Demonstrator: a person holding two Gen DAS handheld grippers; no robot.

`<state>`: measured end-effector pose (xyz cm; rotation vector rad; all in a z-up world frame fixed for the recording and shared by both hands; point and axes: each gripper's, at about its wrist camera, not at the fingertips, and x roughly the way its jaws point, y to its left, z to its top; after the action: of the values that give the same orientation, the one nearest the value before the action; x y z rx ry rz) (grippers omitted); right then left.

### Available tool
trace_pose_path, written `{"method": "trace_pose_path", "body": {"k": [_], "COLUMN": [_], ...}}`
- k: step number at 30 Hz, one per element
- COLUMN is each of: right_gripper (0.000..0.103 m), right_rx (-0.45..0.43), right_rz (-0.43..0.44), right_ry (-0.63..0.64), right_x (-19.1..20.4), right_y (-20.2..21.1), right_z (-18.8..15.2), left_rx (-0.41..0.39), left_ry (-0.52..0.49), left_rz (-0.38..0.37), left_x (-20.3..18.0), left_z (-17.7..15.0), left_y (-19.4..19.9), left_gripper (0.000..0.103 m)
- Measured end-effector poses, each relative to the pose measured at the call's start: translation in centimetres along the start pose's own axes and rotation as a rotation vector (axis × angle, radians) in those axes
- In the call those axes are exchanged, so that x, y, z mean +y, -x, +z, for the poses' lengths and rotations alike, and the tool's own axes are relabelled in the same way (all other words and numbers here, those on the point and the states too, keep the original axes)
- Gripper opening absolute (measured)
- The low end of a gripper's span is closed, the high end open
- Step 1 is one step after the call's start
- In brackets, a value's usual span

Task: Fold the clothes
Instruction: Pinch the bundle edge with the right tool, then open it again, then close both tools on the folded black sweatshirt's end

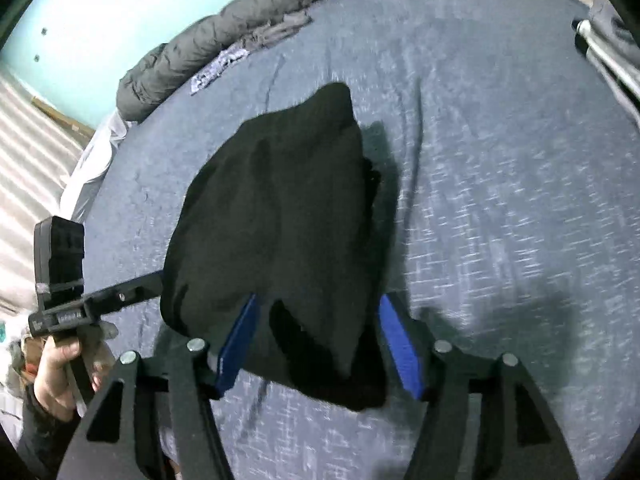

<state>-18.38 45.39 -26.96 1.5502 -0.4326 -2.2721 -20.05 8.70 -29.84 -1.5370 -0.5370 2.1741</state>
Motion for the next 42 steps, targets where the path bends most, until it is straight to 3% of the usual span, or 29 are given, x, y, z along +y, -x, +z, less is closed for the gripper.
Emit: {"method": "trace_pose_path", "body": {"k": [12,23,28,34,42], "right_gripper": [0.081,0.081,0.075,0.059,0.053], "right_rx": [0.116,0.15,0.162,0.141,0.129], "right_rz": [0.054,0.081,0.087,0.068,0.069], "right_ry": [-0.027,0.049,0.074,0.123,0.11], "right_x": [-0.8,-0.5,-0.6,0.0,0.5], "right_y": [-4.1,-6.1,-6.6,-6.5,-7.4], "right_z": [1.8,2.4,2.6,2.4,2.8], "left_rx": [0.063,0.041,0.033,0.017,0.004], "left_ry": [0.078,0.027,0.021,-0.007,-0.04], "left_rz": [-0.057,-0.006,0.002,0.041,0.043], "left_x": [1.4,0.4,0.4,-0.4,-1.1], "left_z": [0.5,0.9,1.3,1.3,1.3], "left_y": [-4.6,-5.9,-6.5,-7.0,-7.0], "left_gripper": [0.082,0.082,0.082,0.079,0.066]}}
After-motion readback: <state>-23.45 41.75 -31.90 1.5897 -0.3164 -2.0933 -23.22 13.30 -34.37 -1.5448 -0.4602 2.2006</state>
